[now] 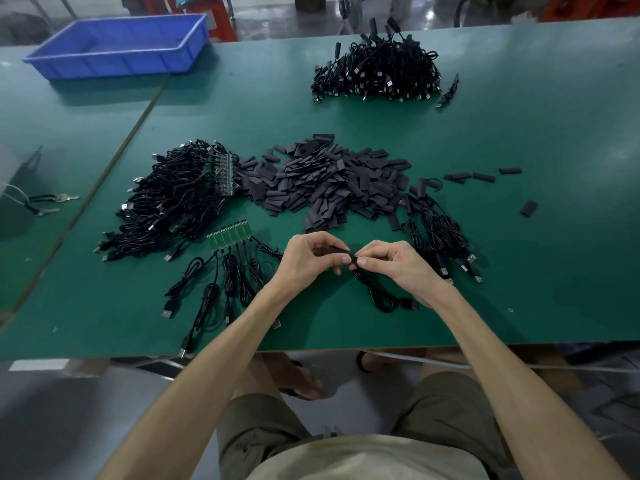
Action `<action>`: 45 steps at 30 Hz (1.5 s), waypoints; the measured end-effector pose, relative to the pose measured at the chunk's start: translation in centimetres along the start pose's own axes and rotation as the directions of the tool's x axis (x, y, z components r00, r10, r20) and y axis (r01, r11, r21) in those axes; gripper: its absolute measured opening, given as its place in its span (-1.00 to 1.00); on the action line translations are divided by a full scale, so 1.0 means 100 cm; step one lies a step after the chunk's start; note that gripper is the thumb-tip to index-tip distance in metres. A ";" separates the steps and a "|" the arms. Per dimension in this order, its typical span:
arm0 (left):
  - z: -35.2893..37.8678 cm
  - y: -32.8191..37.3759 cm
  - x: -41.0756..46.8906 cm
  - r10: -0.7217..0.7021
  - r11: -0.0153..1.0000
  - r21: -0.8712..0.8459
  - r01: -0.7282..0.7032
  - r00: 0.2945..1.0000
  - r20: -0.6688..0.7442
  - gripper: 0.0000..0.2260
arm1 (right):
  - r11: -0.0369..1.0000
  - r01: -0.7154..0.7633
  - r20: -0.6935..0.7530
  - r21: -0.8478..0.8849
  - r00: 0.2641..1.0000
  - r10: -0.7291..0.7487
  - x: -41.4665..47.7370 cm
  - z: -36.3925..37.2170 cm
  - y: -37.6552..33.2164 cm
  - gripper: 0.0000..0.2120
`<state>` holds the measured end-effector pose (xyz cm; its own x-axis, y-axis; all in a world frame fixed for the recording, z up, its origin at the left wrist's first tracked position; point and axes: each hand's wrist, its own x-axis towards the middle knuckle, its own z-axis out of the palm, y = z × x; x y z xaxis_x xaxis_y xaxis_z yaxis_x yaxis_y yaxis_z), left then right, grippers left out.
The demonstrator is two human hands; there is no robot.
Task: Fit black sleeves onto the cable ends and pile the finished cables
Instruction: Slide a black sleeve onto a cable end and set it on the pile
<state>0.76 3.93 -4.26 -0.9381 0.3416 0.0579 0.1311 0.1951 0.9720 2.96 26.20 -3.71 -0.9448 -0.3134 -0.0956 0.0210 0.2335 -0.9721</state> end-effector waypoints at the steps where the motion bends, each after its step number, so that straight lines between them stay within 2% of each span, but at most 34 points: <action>1: 0.000 0.001 0.000 -0.004 1.000 0.000 0.004 1.000 -0.007 -0.85 | 1.000 -0.002 -0.009 0.001 1.000 0.002 0.000 0.001 0.000 -0.88; 9: 0.005 0.009 -0.001 -0.035 0.999 0.029 0.039 0.991 -0.131 -0.81 | 1.000 -0.025 -0.087 -0.010 0.996 0.024 -0.006 0.009 -0.006 -0.82; 14: 0.008 0.019 -0.008 -0.011 0.995 -0.096 -0.010 0.977 -0.215 -0.85 | 0.997 0.058 -0.146 0.044 0.988 -0.051 -0.014 0.018 -0.012 -0.85; 18: 0.014 0.023 -0.012 0.009 0.996 -0.085 -0.031 0.969 -0.247 -0.89 | 0.993 0.115 -0.242 -0.027 0.963 -0.118 -0.018 0.031 -0.008 -0.86; 23: 0.022 0.020 -0.016 -0.025 0.998 -0.061 0.009 0.961 -0.274 -0.91 | 0.991 0.076 -0.330 -0.109 0.938 -0.109 -0.021 0.041 -0.003 -0.87; 28: 0.029 0.017 -0.019 -0.064 0.995 -0.087 0.038 0.949 -0.309 -0.91 | 0.970 0.070 -0.405 -0.232 0.900 -0.161 -0.024 0.050 0.003 -0.89; 45: 0.033 0.014 -0.017 -0.086 0.996 -0.062 0.070 0.945 -0.316 -0.91 | 0.948 0.067 -0.427 -0.312 0.881 -0.203 -0.022 0.051 0.002 -0.89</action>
<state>3.62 6.62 -3.79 -0.9989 0.0151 0.0435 0.0454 0.1610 0.9859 6.71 22.23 -4.80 -0.9765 0.0698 0.2040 -0.1451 0.4873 -0.8611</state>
